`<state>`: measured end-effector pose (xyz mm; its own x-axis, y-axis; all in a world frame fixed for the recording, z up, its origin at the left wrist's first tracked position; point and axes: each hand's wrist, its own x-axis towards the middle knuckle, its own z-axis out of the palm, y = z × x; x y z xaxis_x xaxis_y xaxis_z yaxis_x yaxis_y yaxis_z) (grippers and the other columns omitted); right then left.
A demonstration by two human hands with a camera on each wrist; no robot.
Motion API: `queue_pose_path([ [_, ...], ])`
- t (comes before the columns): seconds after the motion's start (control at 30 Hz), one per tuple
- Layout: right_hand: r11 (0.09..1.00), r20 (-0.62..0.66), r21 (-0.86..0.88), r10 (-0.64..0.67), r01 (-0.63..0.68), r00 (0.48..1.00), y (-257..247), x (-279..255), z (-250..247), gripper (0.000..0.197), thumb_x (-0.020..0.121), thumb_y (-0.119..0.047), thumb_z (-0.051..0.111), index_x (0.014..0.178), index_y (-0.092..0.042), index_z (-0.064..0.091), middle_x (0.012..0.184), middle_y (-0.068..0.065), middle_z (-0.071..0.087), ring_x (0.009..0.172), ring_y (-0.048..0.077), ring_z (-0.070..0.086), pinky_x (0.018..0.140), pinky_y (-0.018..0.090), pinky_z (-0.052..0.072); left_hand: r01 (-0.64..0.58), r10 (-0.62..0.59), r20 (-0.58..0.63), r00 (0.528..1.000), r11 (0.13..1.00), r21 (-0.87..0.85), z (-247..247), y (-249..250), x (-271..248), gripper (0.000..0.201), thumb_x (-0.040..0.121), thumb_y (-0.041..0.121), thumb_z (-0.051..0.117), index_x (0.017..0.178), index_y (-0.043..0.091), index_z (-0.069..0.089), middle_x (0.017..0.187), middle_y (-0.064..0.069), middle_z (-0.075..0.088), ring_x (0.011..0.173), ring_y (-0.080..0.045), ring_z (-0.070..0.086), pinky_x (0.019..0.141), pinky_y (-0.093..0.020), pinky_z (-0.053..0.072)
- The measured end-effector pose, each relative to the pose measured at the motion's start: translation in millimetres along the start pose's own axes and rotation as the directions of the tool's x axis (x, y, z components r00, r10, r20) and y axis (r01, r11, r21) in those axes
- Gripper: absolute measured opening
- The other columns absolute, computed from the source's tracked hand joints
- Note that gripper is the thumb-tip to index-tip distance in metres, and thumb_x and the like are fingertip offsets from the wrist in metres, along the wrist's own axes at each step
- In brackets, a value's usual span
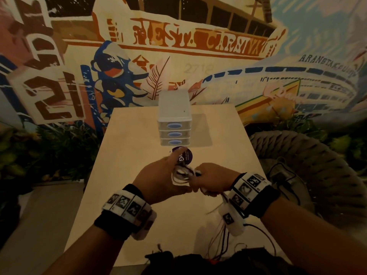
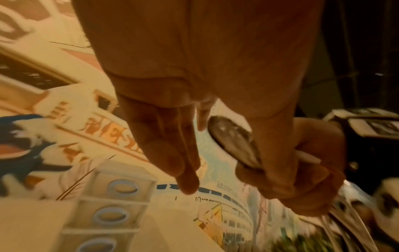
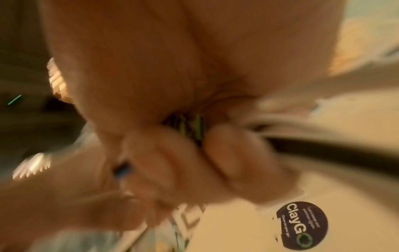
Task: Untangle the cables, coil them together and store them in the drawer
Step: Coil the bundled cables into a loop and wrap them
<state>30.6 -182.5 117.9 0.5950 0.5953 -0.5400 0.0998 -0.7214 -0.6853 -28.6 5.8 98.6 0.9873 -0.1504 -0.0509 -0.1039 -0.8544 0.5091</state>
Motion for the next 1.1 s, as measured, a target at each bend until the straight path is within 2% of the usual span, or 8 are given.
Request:
queue_pose_path([
  [0.17, 0.919, -0.022, 0.359, -0.167, 0.164, 0.986, 1.1, -7.3, -6.8, 0.020, 0.085, -0.001, 0.064, 0.066, -0.004, 0.057, 0.049, 0.007, 0.046, 0.042, 0.018, 0.040, 0.047, 0.024, 0.035, -0.011, 0.033, 0.048, 0.998, 0.916, -0.400, -2.2, -9.8, -4.5, 0.087, 0.062, 0.086, 0.067, 0.137, 0.048, 0.044, 0.122, 0.021, 0.064, 0.098, 0.001, 0.065, 0.082, -0.031, 0.058],
  [0.3, 0.879, 0.034, 0.389, -0.315, 0.277, 0.949, -17.8, -13.2, 2.8, 0.019, 0.077, -0.027, 0.066, 0.077, -0.009, 0.062, 0.056, 0.001, 0.053, 0.049, 0.012, 0.050, 0.050, 0.022, 0.041, -0.121, 0.201, 0.050, 0.978, 0.750, -0.650, -2.2, 12.7, -2.3, 0.080, 0.072, 0.080, 0.065, 0.133, 0.027, 0.059, 0.143, 0.011, 0.056, 0.129, -0.010, 0.056, 0.103, -0.030, 0.050],
  [0.43, 0.892, 0.026, 0.324, -0.342, 0.316, 0.939, -27.8, -16.5, -3.9, 0.024, 0.091, -0.026, 0.057, 0.082, -0.006, 0.065, 0.056, -0.011, 0.062, 0.054, -0.001, 0.058, 0.057, 0.014, 0.044, -0.139, 0.151, -0.075, 0.986, 0.475, -0.869, -3.3, 35.3, -2.2, 0.049, 0.086, 0.051, 0.073, 0.126, 0.024, 0.067, 0.123, -0.007, 0.071, 0.109, -0.031, 0.070, 0.085, -0.051, 0.060],
  [0.63, 0.829, 0.054, 0.456, -0.388, 0.323, 0.920, -20.7, -11.7, -7.1, 0.028, 0.087, -0.005, 0.061, 0.065, -0.021, 0.070, 0.053, 0.000, 0.058, 0.050, 0.014, 0.055, 0.054, 0.024, 0.047, -0.188, 0.040, -0.197, 0.980, 0.530, -0.827, -7.6, 53.2, 2.8, 0.043, 0.103, 0.027, 0.047, 0.099, -0.011, 0.067, 0.117, -0.004, 0.074, 0.114, -0.018, 0.068, 0.090, -0.032, 0.056],
  [0.83, 0.779, 0.003, 0.529, -0.399, 0.337, 0.917, -5.4, -8.5, -3.4, 0.043, 0.094, 0.013, 0.057, 0.118, -0.022, 0.055, 0.085, -0.001, 0.076, 0.074, 0.012, 0.074, 0.070, 0.026, 0.058, -0.172, 0.005, -0.204, 0.979, 0.556, -0.813, -4.6, 55.7, -1.1, 0.037, 0.103, 0.031, 0.050, 0.091, -0.001, 0.064, 0.113, -0.005, 0.074, 0.119, -0.015, 0.066, 0.092, -0.052, 0.058],
  [0.97, 0.922, 0.167, 0.316, -0.288, 0.226, 0.943, 8.1, -4.1, 0.8, 0.022, 0.094, -0.030, 0.070, 0.108, -0.012, 0.067, 0.096, 0.033, 0.067, 0.074, 0.026, 0.069, 0.079, 0.044, 0.060, -0.259, -0.100, -0.359, 0.928, 0.520, -0.814, -19.7, 50.4, 0.5, 0.034, 0.104, 0.029, 0.045, 0.089, 0.005, 0.065, 0.093, -0.006, 0.076, 0.081, -0.021, 0.074, 0.072, -0.039, 0.060],
  [1.03, 0.965, 0.155, 0.207, -0.198, 0.164, 0.968, 16.7, 0.1, 9.3, 0.058, 0.083, -0.058, 0.066, 0.103, -0.003, 0.067, 0.085, 0.025, 0.065, 0.066, 0.021, 0.062, 0.071, 0.036, 0.056, -0.268, -0.186, -0.340, 0.922, 0.328, -0.906, -27.4, 44.5, 4.0, 0.032, 0.100, 0.030, 0.046, 0.083, 0.006, 0.059, 0.073, -0.007, 0.067, 0.067, -0.023, 0.066, 0.066, -0.033, 0.056],
  [1.1, 0.963, 0.161, 0.255, -0.128, 0.084, 0.979, 25.4, 4.5, 12.7, 0.059, 0.080, -0.061, 0.066, 0.094, -0.004, 0.066, 0.070, 0.005, 0.056, 0.058, 0.017, 0.053, 0.067, 0.034, 0.052, -0.242, -0.226, -0.280, 0.933, 0.182, -0.953, -30.5, 40.9, 6.9, 0.030, 0.099, 0.034, 0.049, 0.080, 0.012, 0.057, 0.062, -0.003, 0.051, 0.056, -0.020, 0.052, 0.056, -0.032, 0.047],
])
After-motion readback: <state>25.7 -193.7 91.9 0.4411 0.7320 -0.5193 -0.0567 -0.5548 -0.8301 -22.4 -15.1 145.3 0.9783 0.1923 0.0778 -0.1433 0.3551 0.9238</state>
